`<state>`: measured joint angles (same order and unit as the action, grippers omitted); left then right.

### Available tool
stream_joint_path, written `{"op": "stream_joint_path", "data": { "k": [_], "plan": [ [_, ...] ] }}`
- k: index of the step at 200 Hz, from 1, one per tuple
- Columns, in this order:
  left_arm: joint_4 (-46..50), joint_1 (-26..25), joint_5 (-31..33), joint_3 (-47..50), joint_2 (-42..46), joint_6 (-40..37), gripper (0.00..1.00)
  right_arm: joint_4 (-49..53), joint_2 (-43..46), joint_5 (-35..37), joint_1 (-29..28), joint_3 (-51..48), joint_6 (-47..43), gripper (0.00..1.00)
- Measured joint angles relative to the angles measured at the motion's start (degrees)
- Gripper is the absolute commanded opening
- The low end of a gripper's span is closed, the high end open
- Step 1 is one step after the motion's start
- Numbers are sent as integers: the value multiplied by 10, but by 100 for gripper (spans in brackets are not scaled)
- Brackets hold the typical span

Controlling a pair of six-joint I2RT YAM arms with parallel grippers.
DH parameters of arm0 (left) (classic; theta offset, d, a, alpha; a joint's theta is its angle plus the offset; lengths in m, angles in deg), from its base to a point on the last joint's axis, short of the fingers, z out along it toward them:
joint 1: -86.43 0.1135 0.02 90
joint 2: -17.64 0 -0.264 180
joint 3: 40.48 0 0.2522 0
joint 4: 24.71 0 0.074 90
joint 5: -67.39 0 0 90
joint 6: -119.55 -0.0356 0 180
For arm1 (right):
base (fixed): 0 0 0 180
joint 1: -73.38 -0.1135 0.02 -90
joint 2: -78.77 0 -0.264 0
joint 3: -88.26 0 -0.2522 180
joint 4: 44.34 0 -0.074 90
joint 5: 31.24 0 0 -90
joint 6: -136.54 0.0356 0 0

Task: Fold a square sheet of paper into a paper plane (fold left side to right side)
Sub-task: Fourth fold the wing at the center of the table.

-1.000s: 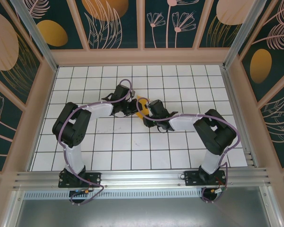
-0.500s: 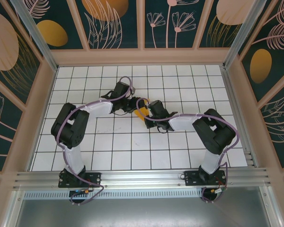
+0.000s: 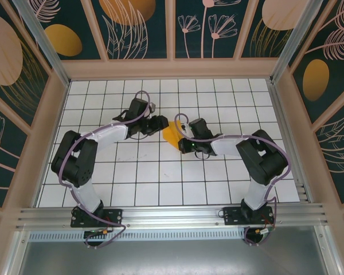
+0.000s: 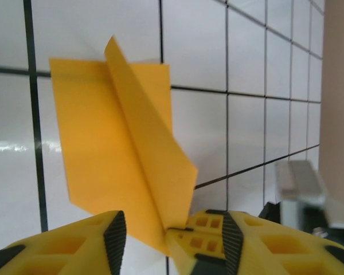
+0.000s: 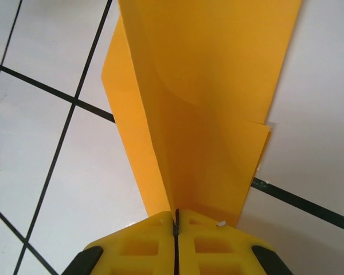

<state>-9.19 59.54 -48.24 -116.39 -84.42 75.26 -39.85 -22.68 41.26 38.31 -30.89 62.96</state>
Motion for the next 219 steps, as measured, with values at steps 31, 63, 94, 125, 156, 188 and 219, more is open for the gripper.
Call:
{"op": "stream_joint_path", "data": {
  "k": [31,63,94,125,156,188,219],
  "plan": [
    [-14,-11,-10,-1,-35,1,45,-9,0,-40,15,-3,7,9],
    [-17,-25,-15,-15,-70,3,45,-22,0,-79,28,-3,20,9],
    [-20,-30,-16,-30,-89,5,46,-33,-7,-104,32,-4,35,8],
    [-21,-30,-17,-38,-94,6,47,-37,-25,-121,32,-4,42,8],
    [-24,-31,-23,-49,-105,7,44,-39,-30,-131,43,-4,50,8],
    [-24,-31,-24,-56,-121,10,39,-47,-30,-140,56,-9,56,8],
    [-26,-31,-24,-56,-121,10,44,-54,-35,-148,59,-11,65,8]
  ]
}}
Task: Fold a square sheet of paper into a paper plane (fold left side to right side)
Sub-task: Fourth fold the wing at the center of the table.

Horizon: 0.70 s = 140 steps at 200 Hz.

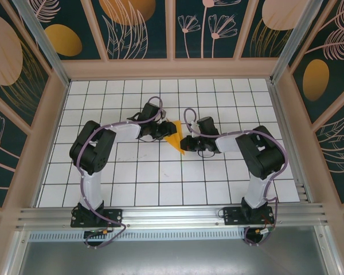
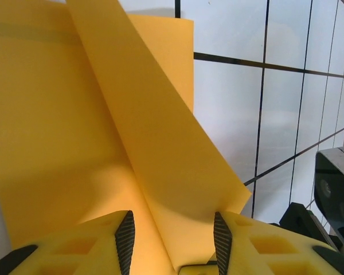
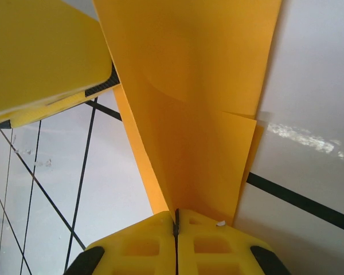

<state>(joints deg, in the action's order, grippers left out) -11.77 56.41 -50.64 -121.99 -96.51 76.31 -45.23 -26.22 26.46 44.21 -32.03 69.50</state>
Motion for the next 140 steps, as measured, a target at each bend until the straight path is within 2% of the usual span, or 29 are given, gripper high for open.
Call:
{"op": "stream_joint_path", "data": {
  "k": [34,81,115,140],
  "plan": [
    [5,0,2,-4,1,-3,34,-6,-2,-10,5,-3,6,8],
    [7,0,2,-21,-3,-4,29,-15,-8,-27,10,-4,21,8],
    [10,0,2,-30,-12,-7,19,-31,-8,-35,10,-11,35,8],
    [11,0,2,-30,-14,-9,21,-45,-8,-41,12,-17,49,8]
  ]
}}
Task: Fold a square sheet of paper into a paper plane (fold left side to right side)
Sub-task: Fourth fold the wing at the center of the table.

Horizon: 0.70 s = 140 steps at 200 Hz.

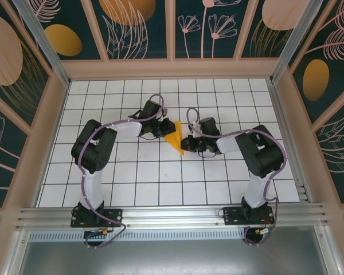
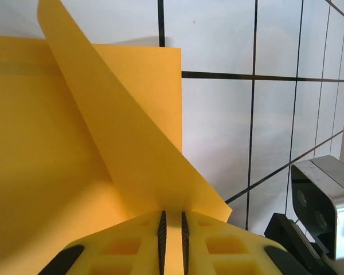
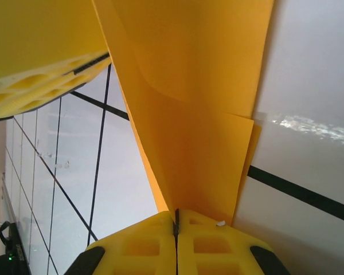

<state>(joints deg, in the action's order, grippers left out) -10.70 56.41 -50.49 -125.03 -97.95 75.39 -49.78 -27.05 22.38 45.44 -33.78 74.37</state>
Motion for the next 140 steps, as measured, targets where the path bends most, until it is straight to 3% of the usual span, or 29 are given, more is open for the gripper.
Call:
{"op": "stream_joint_path", "data": {
  "k": [37,140],
  "plan": [
    [0,0,0,-1,-3,-3,34,-21,0,-11,5,-8,19,8],
    [0,0,0,-6,-29,-3,43,-54,-8,-23,6,-17,45,9]
  ]
}}
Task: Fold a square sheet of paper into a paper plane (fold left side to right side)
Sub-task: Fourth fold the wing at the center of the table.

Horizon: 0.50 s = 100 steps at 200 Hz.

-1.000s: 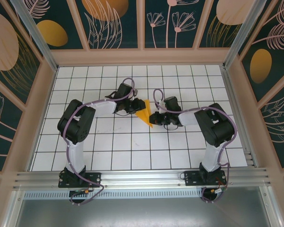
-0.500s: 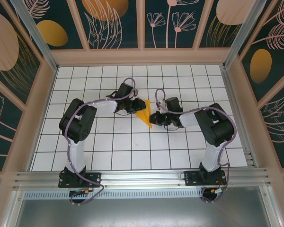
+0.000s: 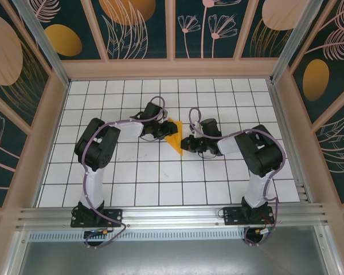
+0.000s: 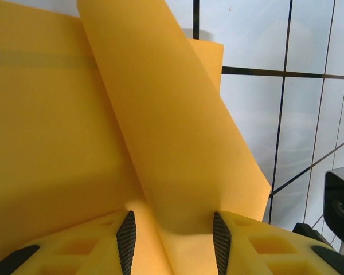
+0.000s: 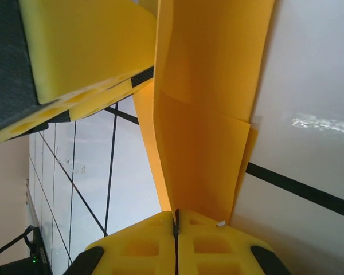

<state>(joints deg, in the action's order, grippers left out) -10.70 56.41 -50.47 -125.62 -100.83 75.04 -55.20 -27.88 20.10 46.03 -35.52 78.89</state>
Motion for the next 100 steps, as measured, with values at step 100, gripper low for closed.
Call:
{"op": "stream_joint_path", "data": {
  "k": [100],
  "plan": [
    [13,-2,15,-7,-3,0,41,-7,-4,-12,3,0,9,17]
  ]
}}
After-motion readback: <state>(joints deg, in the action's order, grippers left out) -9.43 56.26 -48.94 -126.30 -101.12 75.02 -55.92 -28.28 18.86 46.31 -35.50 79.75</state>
